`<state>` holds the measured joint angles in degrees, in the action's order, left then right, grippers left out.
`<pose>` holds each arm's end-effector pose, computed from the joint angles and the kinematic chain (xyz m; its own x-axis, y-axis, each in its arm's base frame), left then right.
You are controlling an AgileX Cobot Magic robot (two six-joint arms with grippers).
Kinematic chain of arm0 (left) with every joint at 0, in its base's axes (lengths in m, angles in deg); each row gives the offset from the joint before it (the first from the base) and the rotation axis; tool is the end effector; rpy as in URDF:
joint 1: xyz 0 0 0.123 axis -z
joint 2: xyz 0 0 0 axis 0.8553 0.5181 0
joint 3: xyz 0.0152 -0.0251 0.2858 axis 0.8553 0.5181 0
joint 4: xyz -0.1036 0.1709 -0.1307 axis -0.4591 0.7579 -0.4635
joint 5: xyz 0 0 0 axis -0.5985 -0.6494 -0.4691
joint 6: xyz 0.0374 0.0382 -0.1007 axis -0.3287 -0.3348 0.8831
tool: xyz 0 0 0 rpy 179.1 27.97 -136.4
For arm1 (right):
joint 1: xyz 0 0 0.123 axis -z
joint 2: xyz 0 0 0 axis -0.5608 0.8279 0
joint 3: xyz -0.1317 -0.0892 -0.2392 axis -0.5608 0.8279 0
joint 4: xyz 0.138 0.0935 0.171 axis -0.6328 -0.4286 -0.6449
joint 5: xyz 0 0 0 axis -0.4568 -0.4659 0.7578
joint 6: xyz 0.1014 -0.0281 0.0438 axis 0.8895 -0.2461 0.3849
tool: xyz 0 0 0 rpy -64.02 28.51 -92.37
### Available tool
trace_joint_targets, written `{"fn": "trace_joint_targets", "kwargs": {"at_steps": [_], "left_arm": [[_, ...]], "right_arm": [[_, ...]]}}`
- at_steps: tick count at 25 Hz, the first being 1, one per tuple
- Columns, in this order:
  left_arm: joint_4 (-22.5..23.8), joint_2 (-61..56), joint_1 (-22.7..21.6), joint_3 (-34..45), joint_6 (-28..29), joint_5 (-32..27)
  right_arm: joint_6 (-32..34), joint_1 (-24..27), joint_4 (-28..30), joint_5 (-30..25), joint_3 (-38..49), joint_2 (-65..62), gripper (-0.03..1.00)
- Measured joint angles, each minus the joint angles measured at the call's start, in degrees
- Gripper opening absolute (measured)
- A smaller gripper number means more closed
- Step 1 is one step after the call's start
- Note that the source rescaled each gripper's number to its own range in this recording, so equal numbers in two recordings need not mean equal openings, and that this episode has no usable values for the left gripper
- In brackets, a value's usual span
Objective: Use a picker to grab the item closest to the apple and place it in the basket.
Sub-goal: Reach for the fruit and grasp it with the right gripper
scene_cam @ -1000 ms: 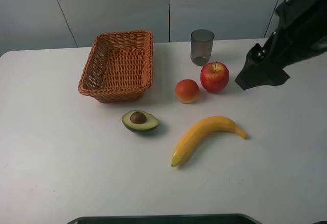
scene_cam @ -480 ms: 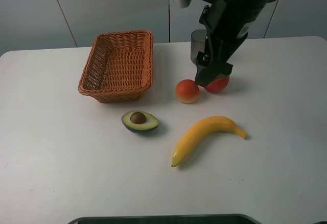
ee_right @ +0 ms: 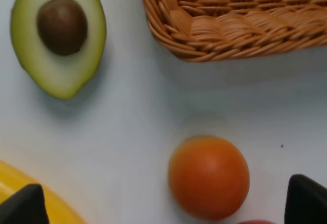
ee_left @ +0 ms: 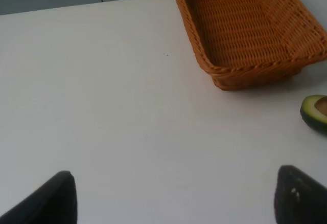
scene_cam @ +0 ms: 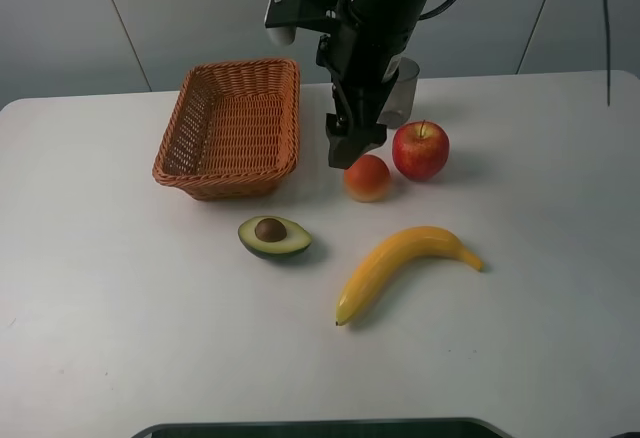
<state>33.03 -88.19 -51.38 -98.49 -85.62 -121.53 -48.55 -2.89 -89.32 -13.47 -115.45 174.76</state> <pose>-0.0006 0.0019 0.2608 -0.4673 0.0505 -0.8827 0.1100 0.9939 -0.0014 0.3069 0.2457 0.2089 -0.0523 -0.9750 -0.2159 -0.9925 0.0747 -0.0970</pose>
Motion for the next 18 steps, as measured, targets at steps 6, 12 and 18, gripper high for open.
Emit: {"fn": "trace_joint_targets", "kwargs": {"at_steps": [6,12,18], "left_arm": [[0.0,0.0,0.0,0.0,0.0,0.0],[0.0,0.0,0.0,0.0,0.0,0.0],[0.0,0.0,0.0,0.0,0.0,0.0]], "right_arm": [[-5.72,0.66,0.12,3.34,-0.34,5.68,1.0],[-6.69,3.62,1.82,4.57,-0.34,8.92,1.0],[-5.34,4.44,1.82,6.07,-0.48,10.19,1.0]]}}
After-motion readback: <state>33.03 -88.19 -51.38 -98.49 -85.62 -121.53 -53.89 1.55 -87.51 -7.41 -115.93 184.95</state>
